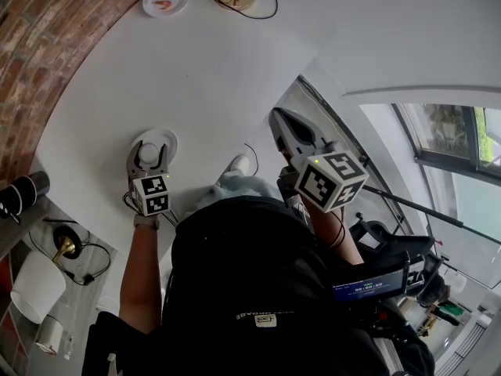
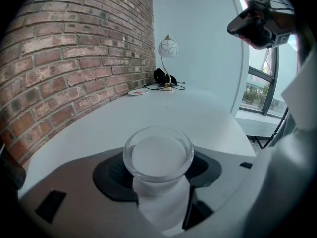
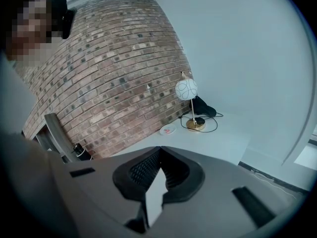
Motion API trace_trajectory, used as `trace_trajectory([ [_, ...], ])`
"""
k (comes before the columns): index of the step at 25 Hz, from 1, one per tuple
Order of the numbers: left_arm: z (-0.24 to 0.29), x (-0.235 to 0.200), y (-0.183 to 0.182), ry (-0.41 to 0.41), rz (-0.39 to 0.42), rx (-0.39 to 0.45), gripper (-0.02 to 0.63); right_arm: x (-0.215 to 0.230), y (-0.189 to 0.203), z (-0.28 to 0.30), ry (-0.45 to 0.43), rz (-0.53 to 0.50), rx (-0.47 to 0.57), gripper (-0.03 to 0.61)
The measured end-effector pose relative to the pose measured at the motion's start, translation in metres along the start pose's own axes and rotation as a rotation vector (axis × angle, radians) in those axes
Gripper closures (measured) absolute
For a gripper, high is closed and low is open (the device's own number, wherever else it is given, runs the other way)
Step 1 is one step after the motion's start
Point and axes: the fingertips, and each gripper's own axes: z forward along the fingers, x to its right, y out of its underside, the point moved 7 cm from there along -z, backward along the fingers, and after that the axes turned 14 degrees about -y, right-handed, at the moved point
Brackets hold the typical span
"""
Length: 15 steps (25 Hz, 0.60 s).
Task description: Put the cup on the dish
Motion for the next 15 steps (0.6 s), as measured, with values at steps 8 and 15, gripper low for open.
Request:
trace_trajectory([
  [8,0.0031,0.0004,-0.0013,0.008,0.018,-0.005,0.347,0.0012,0.0011,-0.0006,0.002,0.007,0.002,0.575],
  [15,0.0008,0.0014,-0.0003,0.007,0.02,-0.004,0.347,-0.0017,0.0009,0.0011,-0.018,0.006,0.002,0.575],
])
